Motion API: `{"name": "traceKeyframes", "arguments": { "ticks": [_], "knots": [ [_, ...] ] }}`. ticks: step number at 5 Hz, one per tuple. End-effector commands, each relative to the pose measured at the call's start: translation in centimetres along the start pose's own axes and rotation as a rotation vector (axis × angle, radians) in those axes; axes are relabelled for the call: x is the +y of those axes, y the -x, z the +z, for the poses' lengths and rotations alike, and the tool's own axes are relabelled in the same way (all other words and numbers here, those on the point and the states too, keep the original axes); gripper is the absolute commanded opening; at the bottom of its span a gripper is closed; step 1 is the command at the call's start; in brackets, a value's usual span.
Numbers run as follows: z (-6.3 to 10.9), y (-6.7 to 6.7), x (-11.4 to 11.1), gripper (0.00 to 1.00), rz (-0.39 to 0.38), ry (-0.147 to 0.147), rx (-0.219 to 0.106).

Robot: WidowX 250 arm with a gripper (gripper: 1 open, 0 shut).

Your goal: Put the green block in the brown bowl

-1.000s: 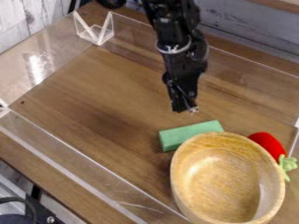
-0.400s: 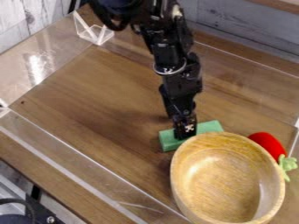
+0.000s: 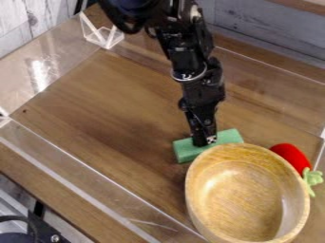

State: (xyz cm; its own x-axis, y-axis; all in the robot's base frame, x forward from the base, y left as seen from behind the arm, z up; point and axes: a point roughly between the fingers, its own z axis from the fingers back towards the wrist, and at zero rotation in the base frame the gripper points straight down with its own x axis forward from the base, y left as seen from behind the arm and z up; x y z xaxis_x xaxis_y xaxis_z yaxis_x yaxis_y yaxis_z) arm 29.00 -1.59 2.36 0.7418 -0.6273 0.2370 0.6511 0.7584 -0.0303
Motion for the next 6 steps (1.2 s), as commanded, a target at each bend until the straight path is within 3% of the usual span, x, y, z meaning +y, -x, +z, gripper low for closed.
{"name": "traceKeyframes", "arguments": {
  "ticks": [1,5,6],
  "knots": [
    [0.7,0.2,0.8,0.0,0.017,-0.018,0.019],
    [2.7,0.1,0.3,0.0,0.1,-0.006,0.028],
    [4.3,-0.3,-0.1,0.0,0.14,-0.016,0.041]
  ]
}}
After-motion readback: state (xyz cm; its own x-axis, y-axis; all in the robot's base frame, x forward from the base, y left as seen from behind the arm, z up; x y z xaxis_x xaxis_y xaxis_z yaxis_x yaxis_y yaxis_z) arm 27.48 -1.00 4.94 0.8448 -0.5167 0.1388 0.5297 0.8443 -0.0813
